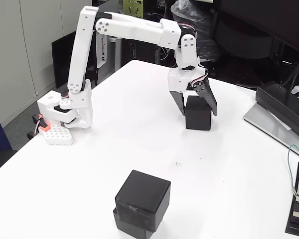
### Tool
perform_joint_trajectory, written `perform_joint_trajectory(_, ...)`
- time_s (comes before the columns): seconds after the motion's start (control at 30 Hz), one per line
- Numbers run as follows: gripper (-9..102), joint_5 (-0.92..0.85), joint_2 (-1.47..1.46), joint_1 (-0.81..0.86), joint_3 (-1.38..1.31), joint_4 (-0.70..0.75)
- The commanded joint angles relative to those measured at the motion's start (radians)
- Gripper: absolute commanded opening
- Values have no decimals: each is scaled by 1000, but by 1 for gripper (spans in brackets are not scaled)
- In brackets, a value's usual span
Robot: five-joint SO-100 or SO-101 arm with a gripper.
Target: Stack the 3 blocks
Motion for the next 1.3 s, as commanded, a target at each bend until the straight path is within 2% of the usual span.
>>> perform_joint_trajectory(0.0,17,-8,-11,-6,3,-11)
perform_joint_trajectory(0.17,0,3,-8,-6,2,-11)
perform_joint_trajectory(0.23,-2,3,-6,-2,0,-3)
perform_joint_trajectory(0.47,-1,-8,48,8,0,9)
perform_joint_trajectory(0.77,-1,-17,298,8,-35,146)
perform_joint_trajectory(0.97,-1,-114,365,12,-147,301)
perform_joint_trajectory(1.17,-1,-158,367,133,-339,440)
perform_joint_trajectory(1.27,-1,-219,367,204,-402,449)
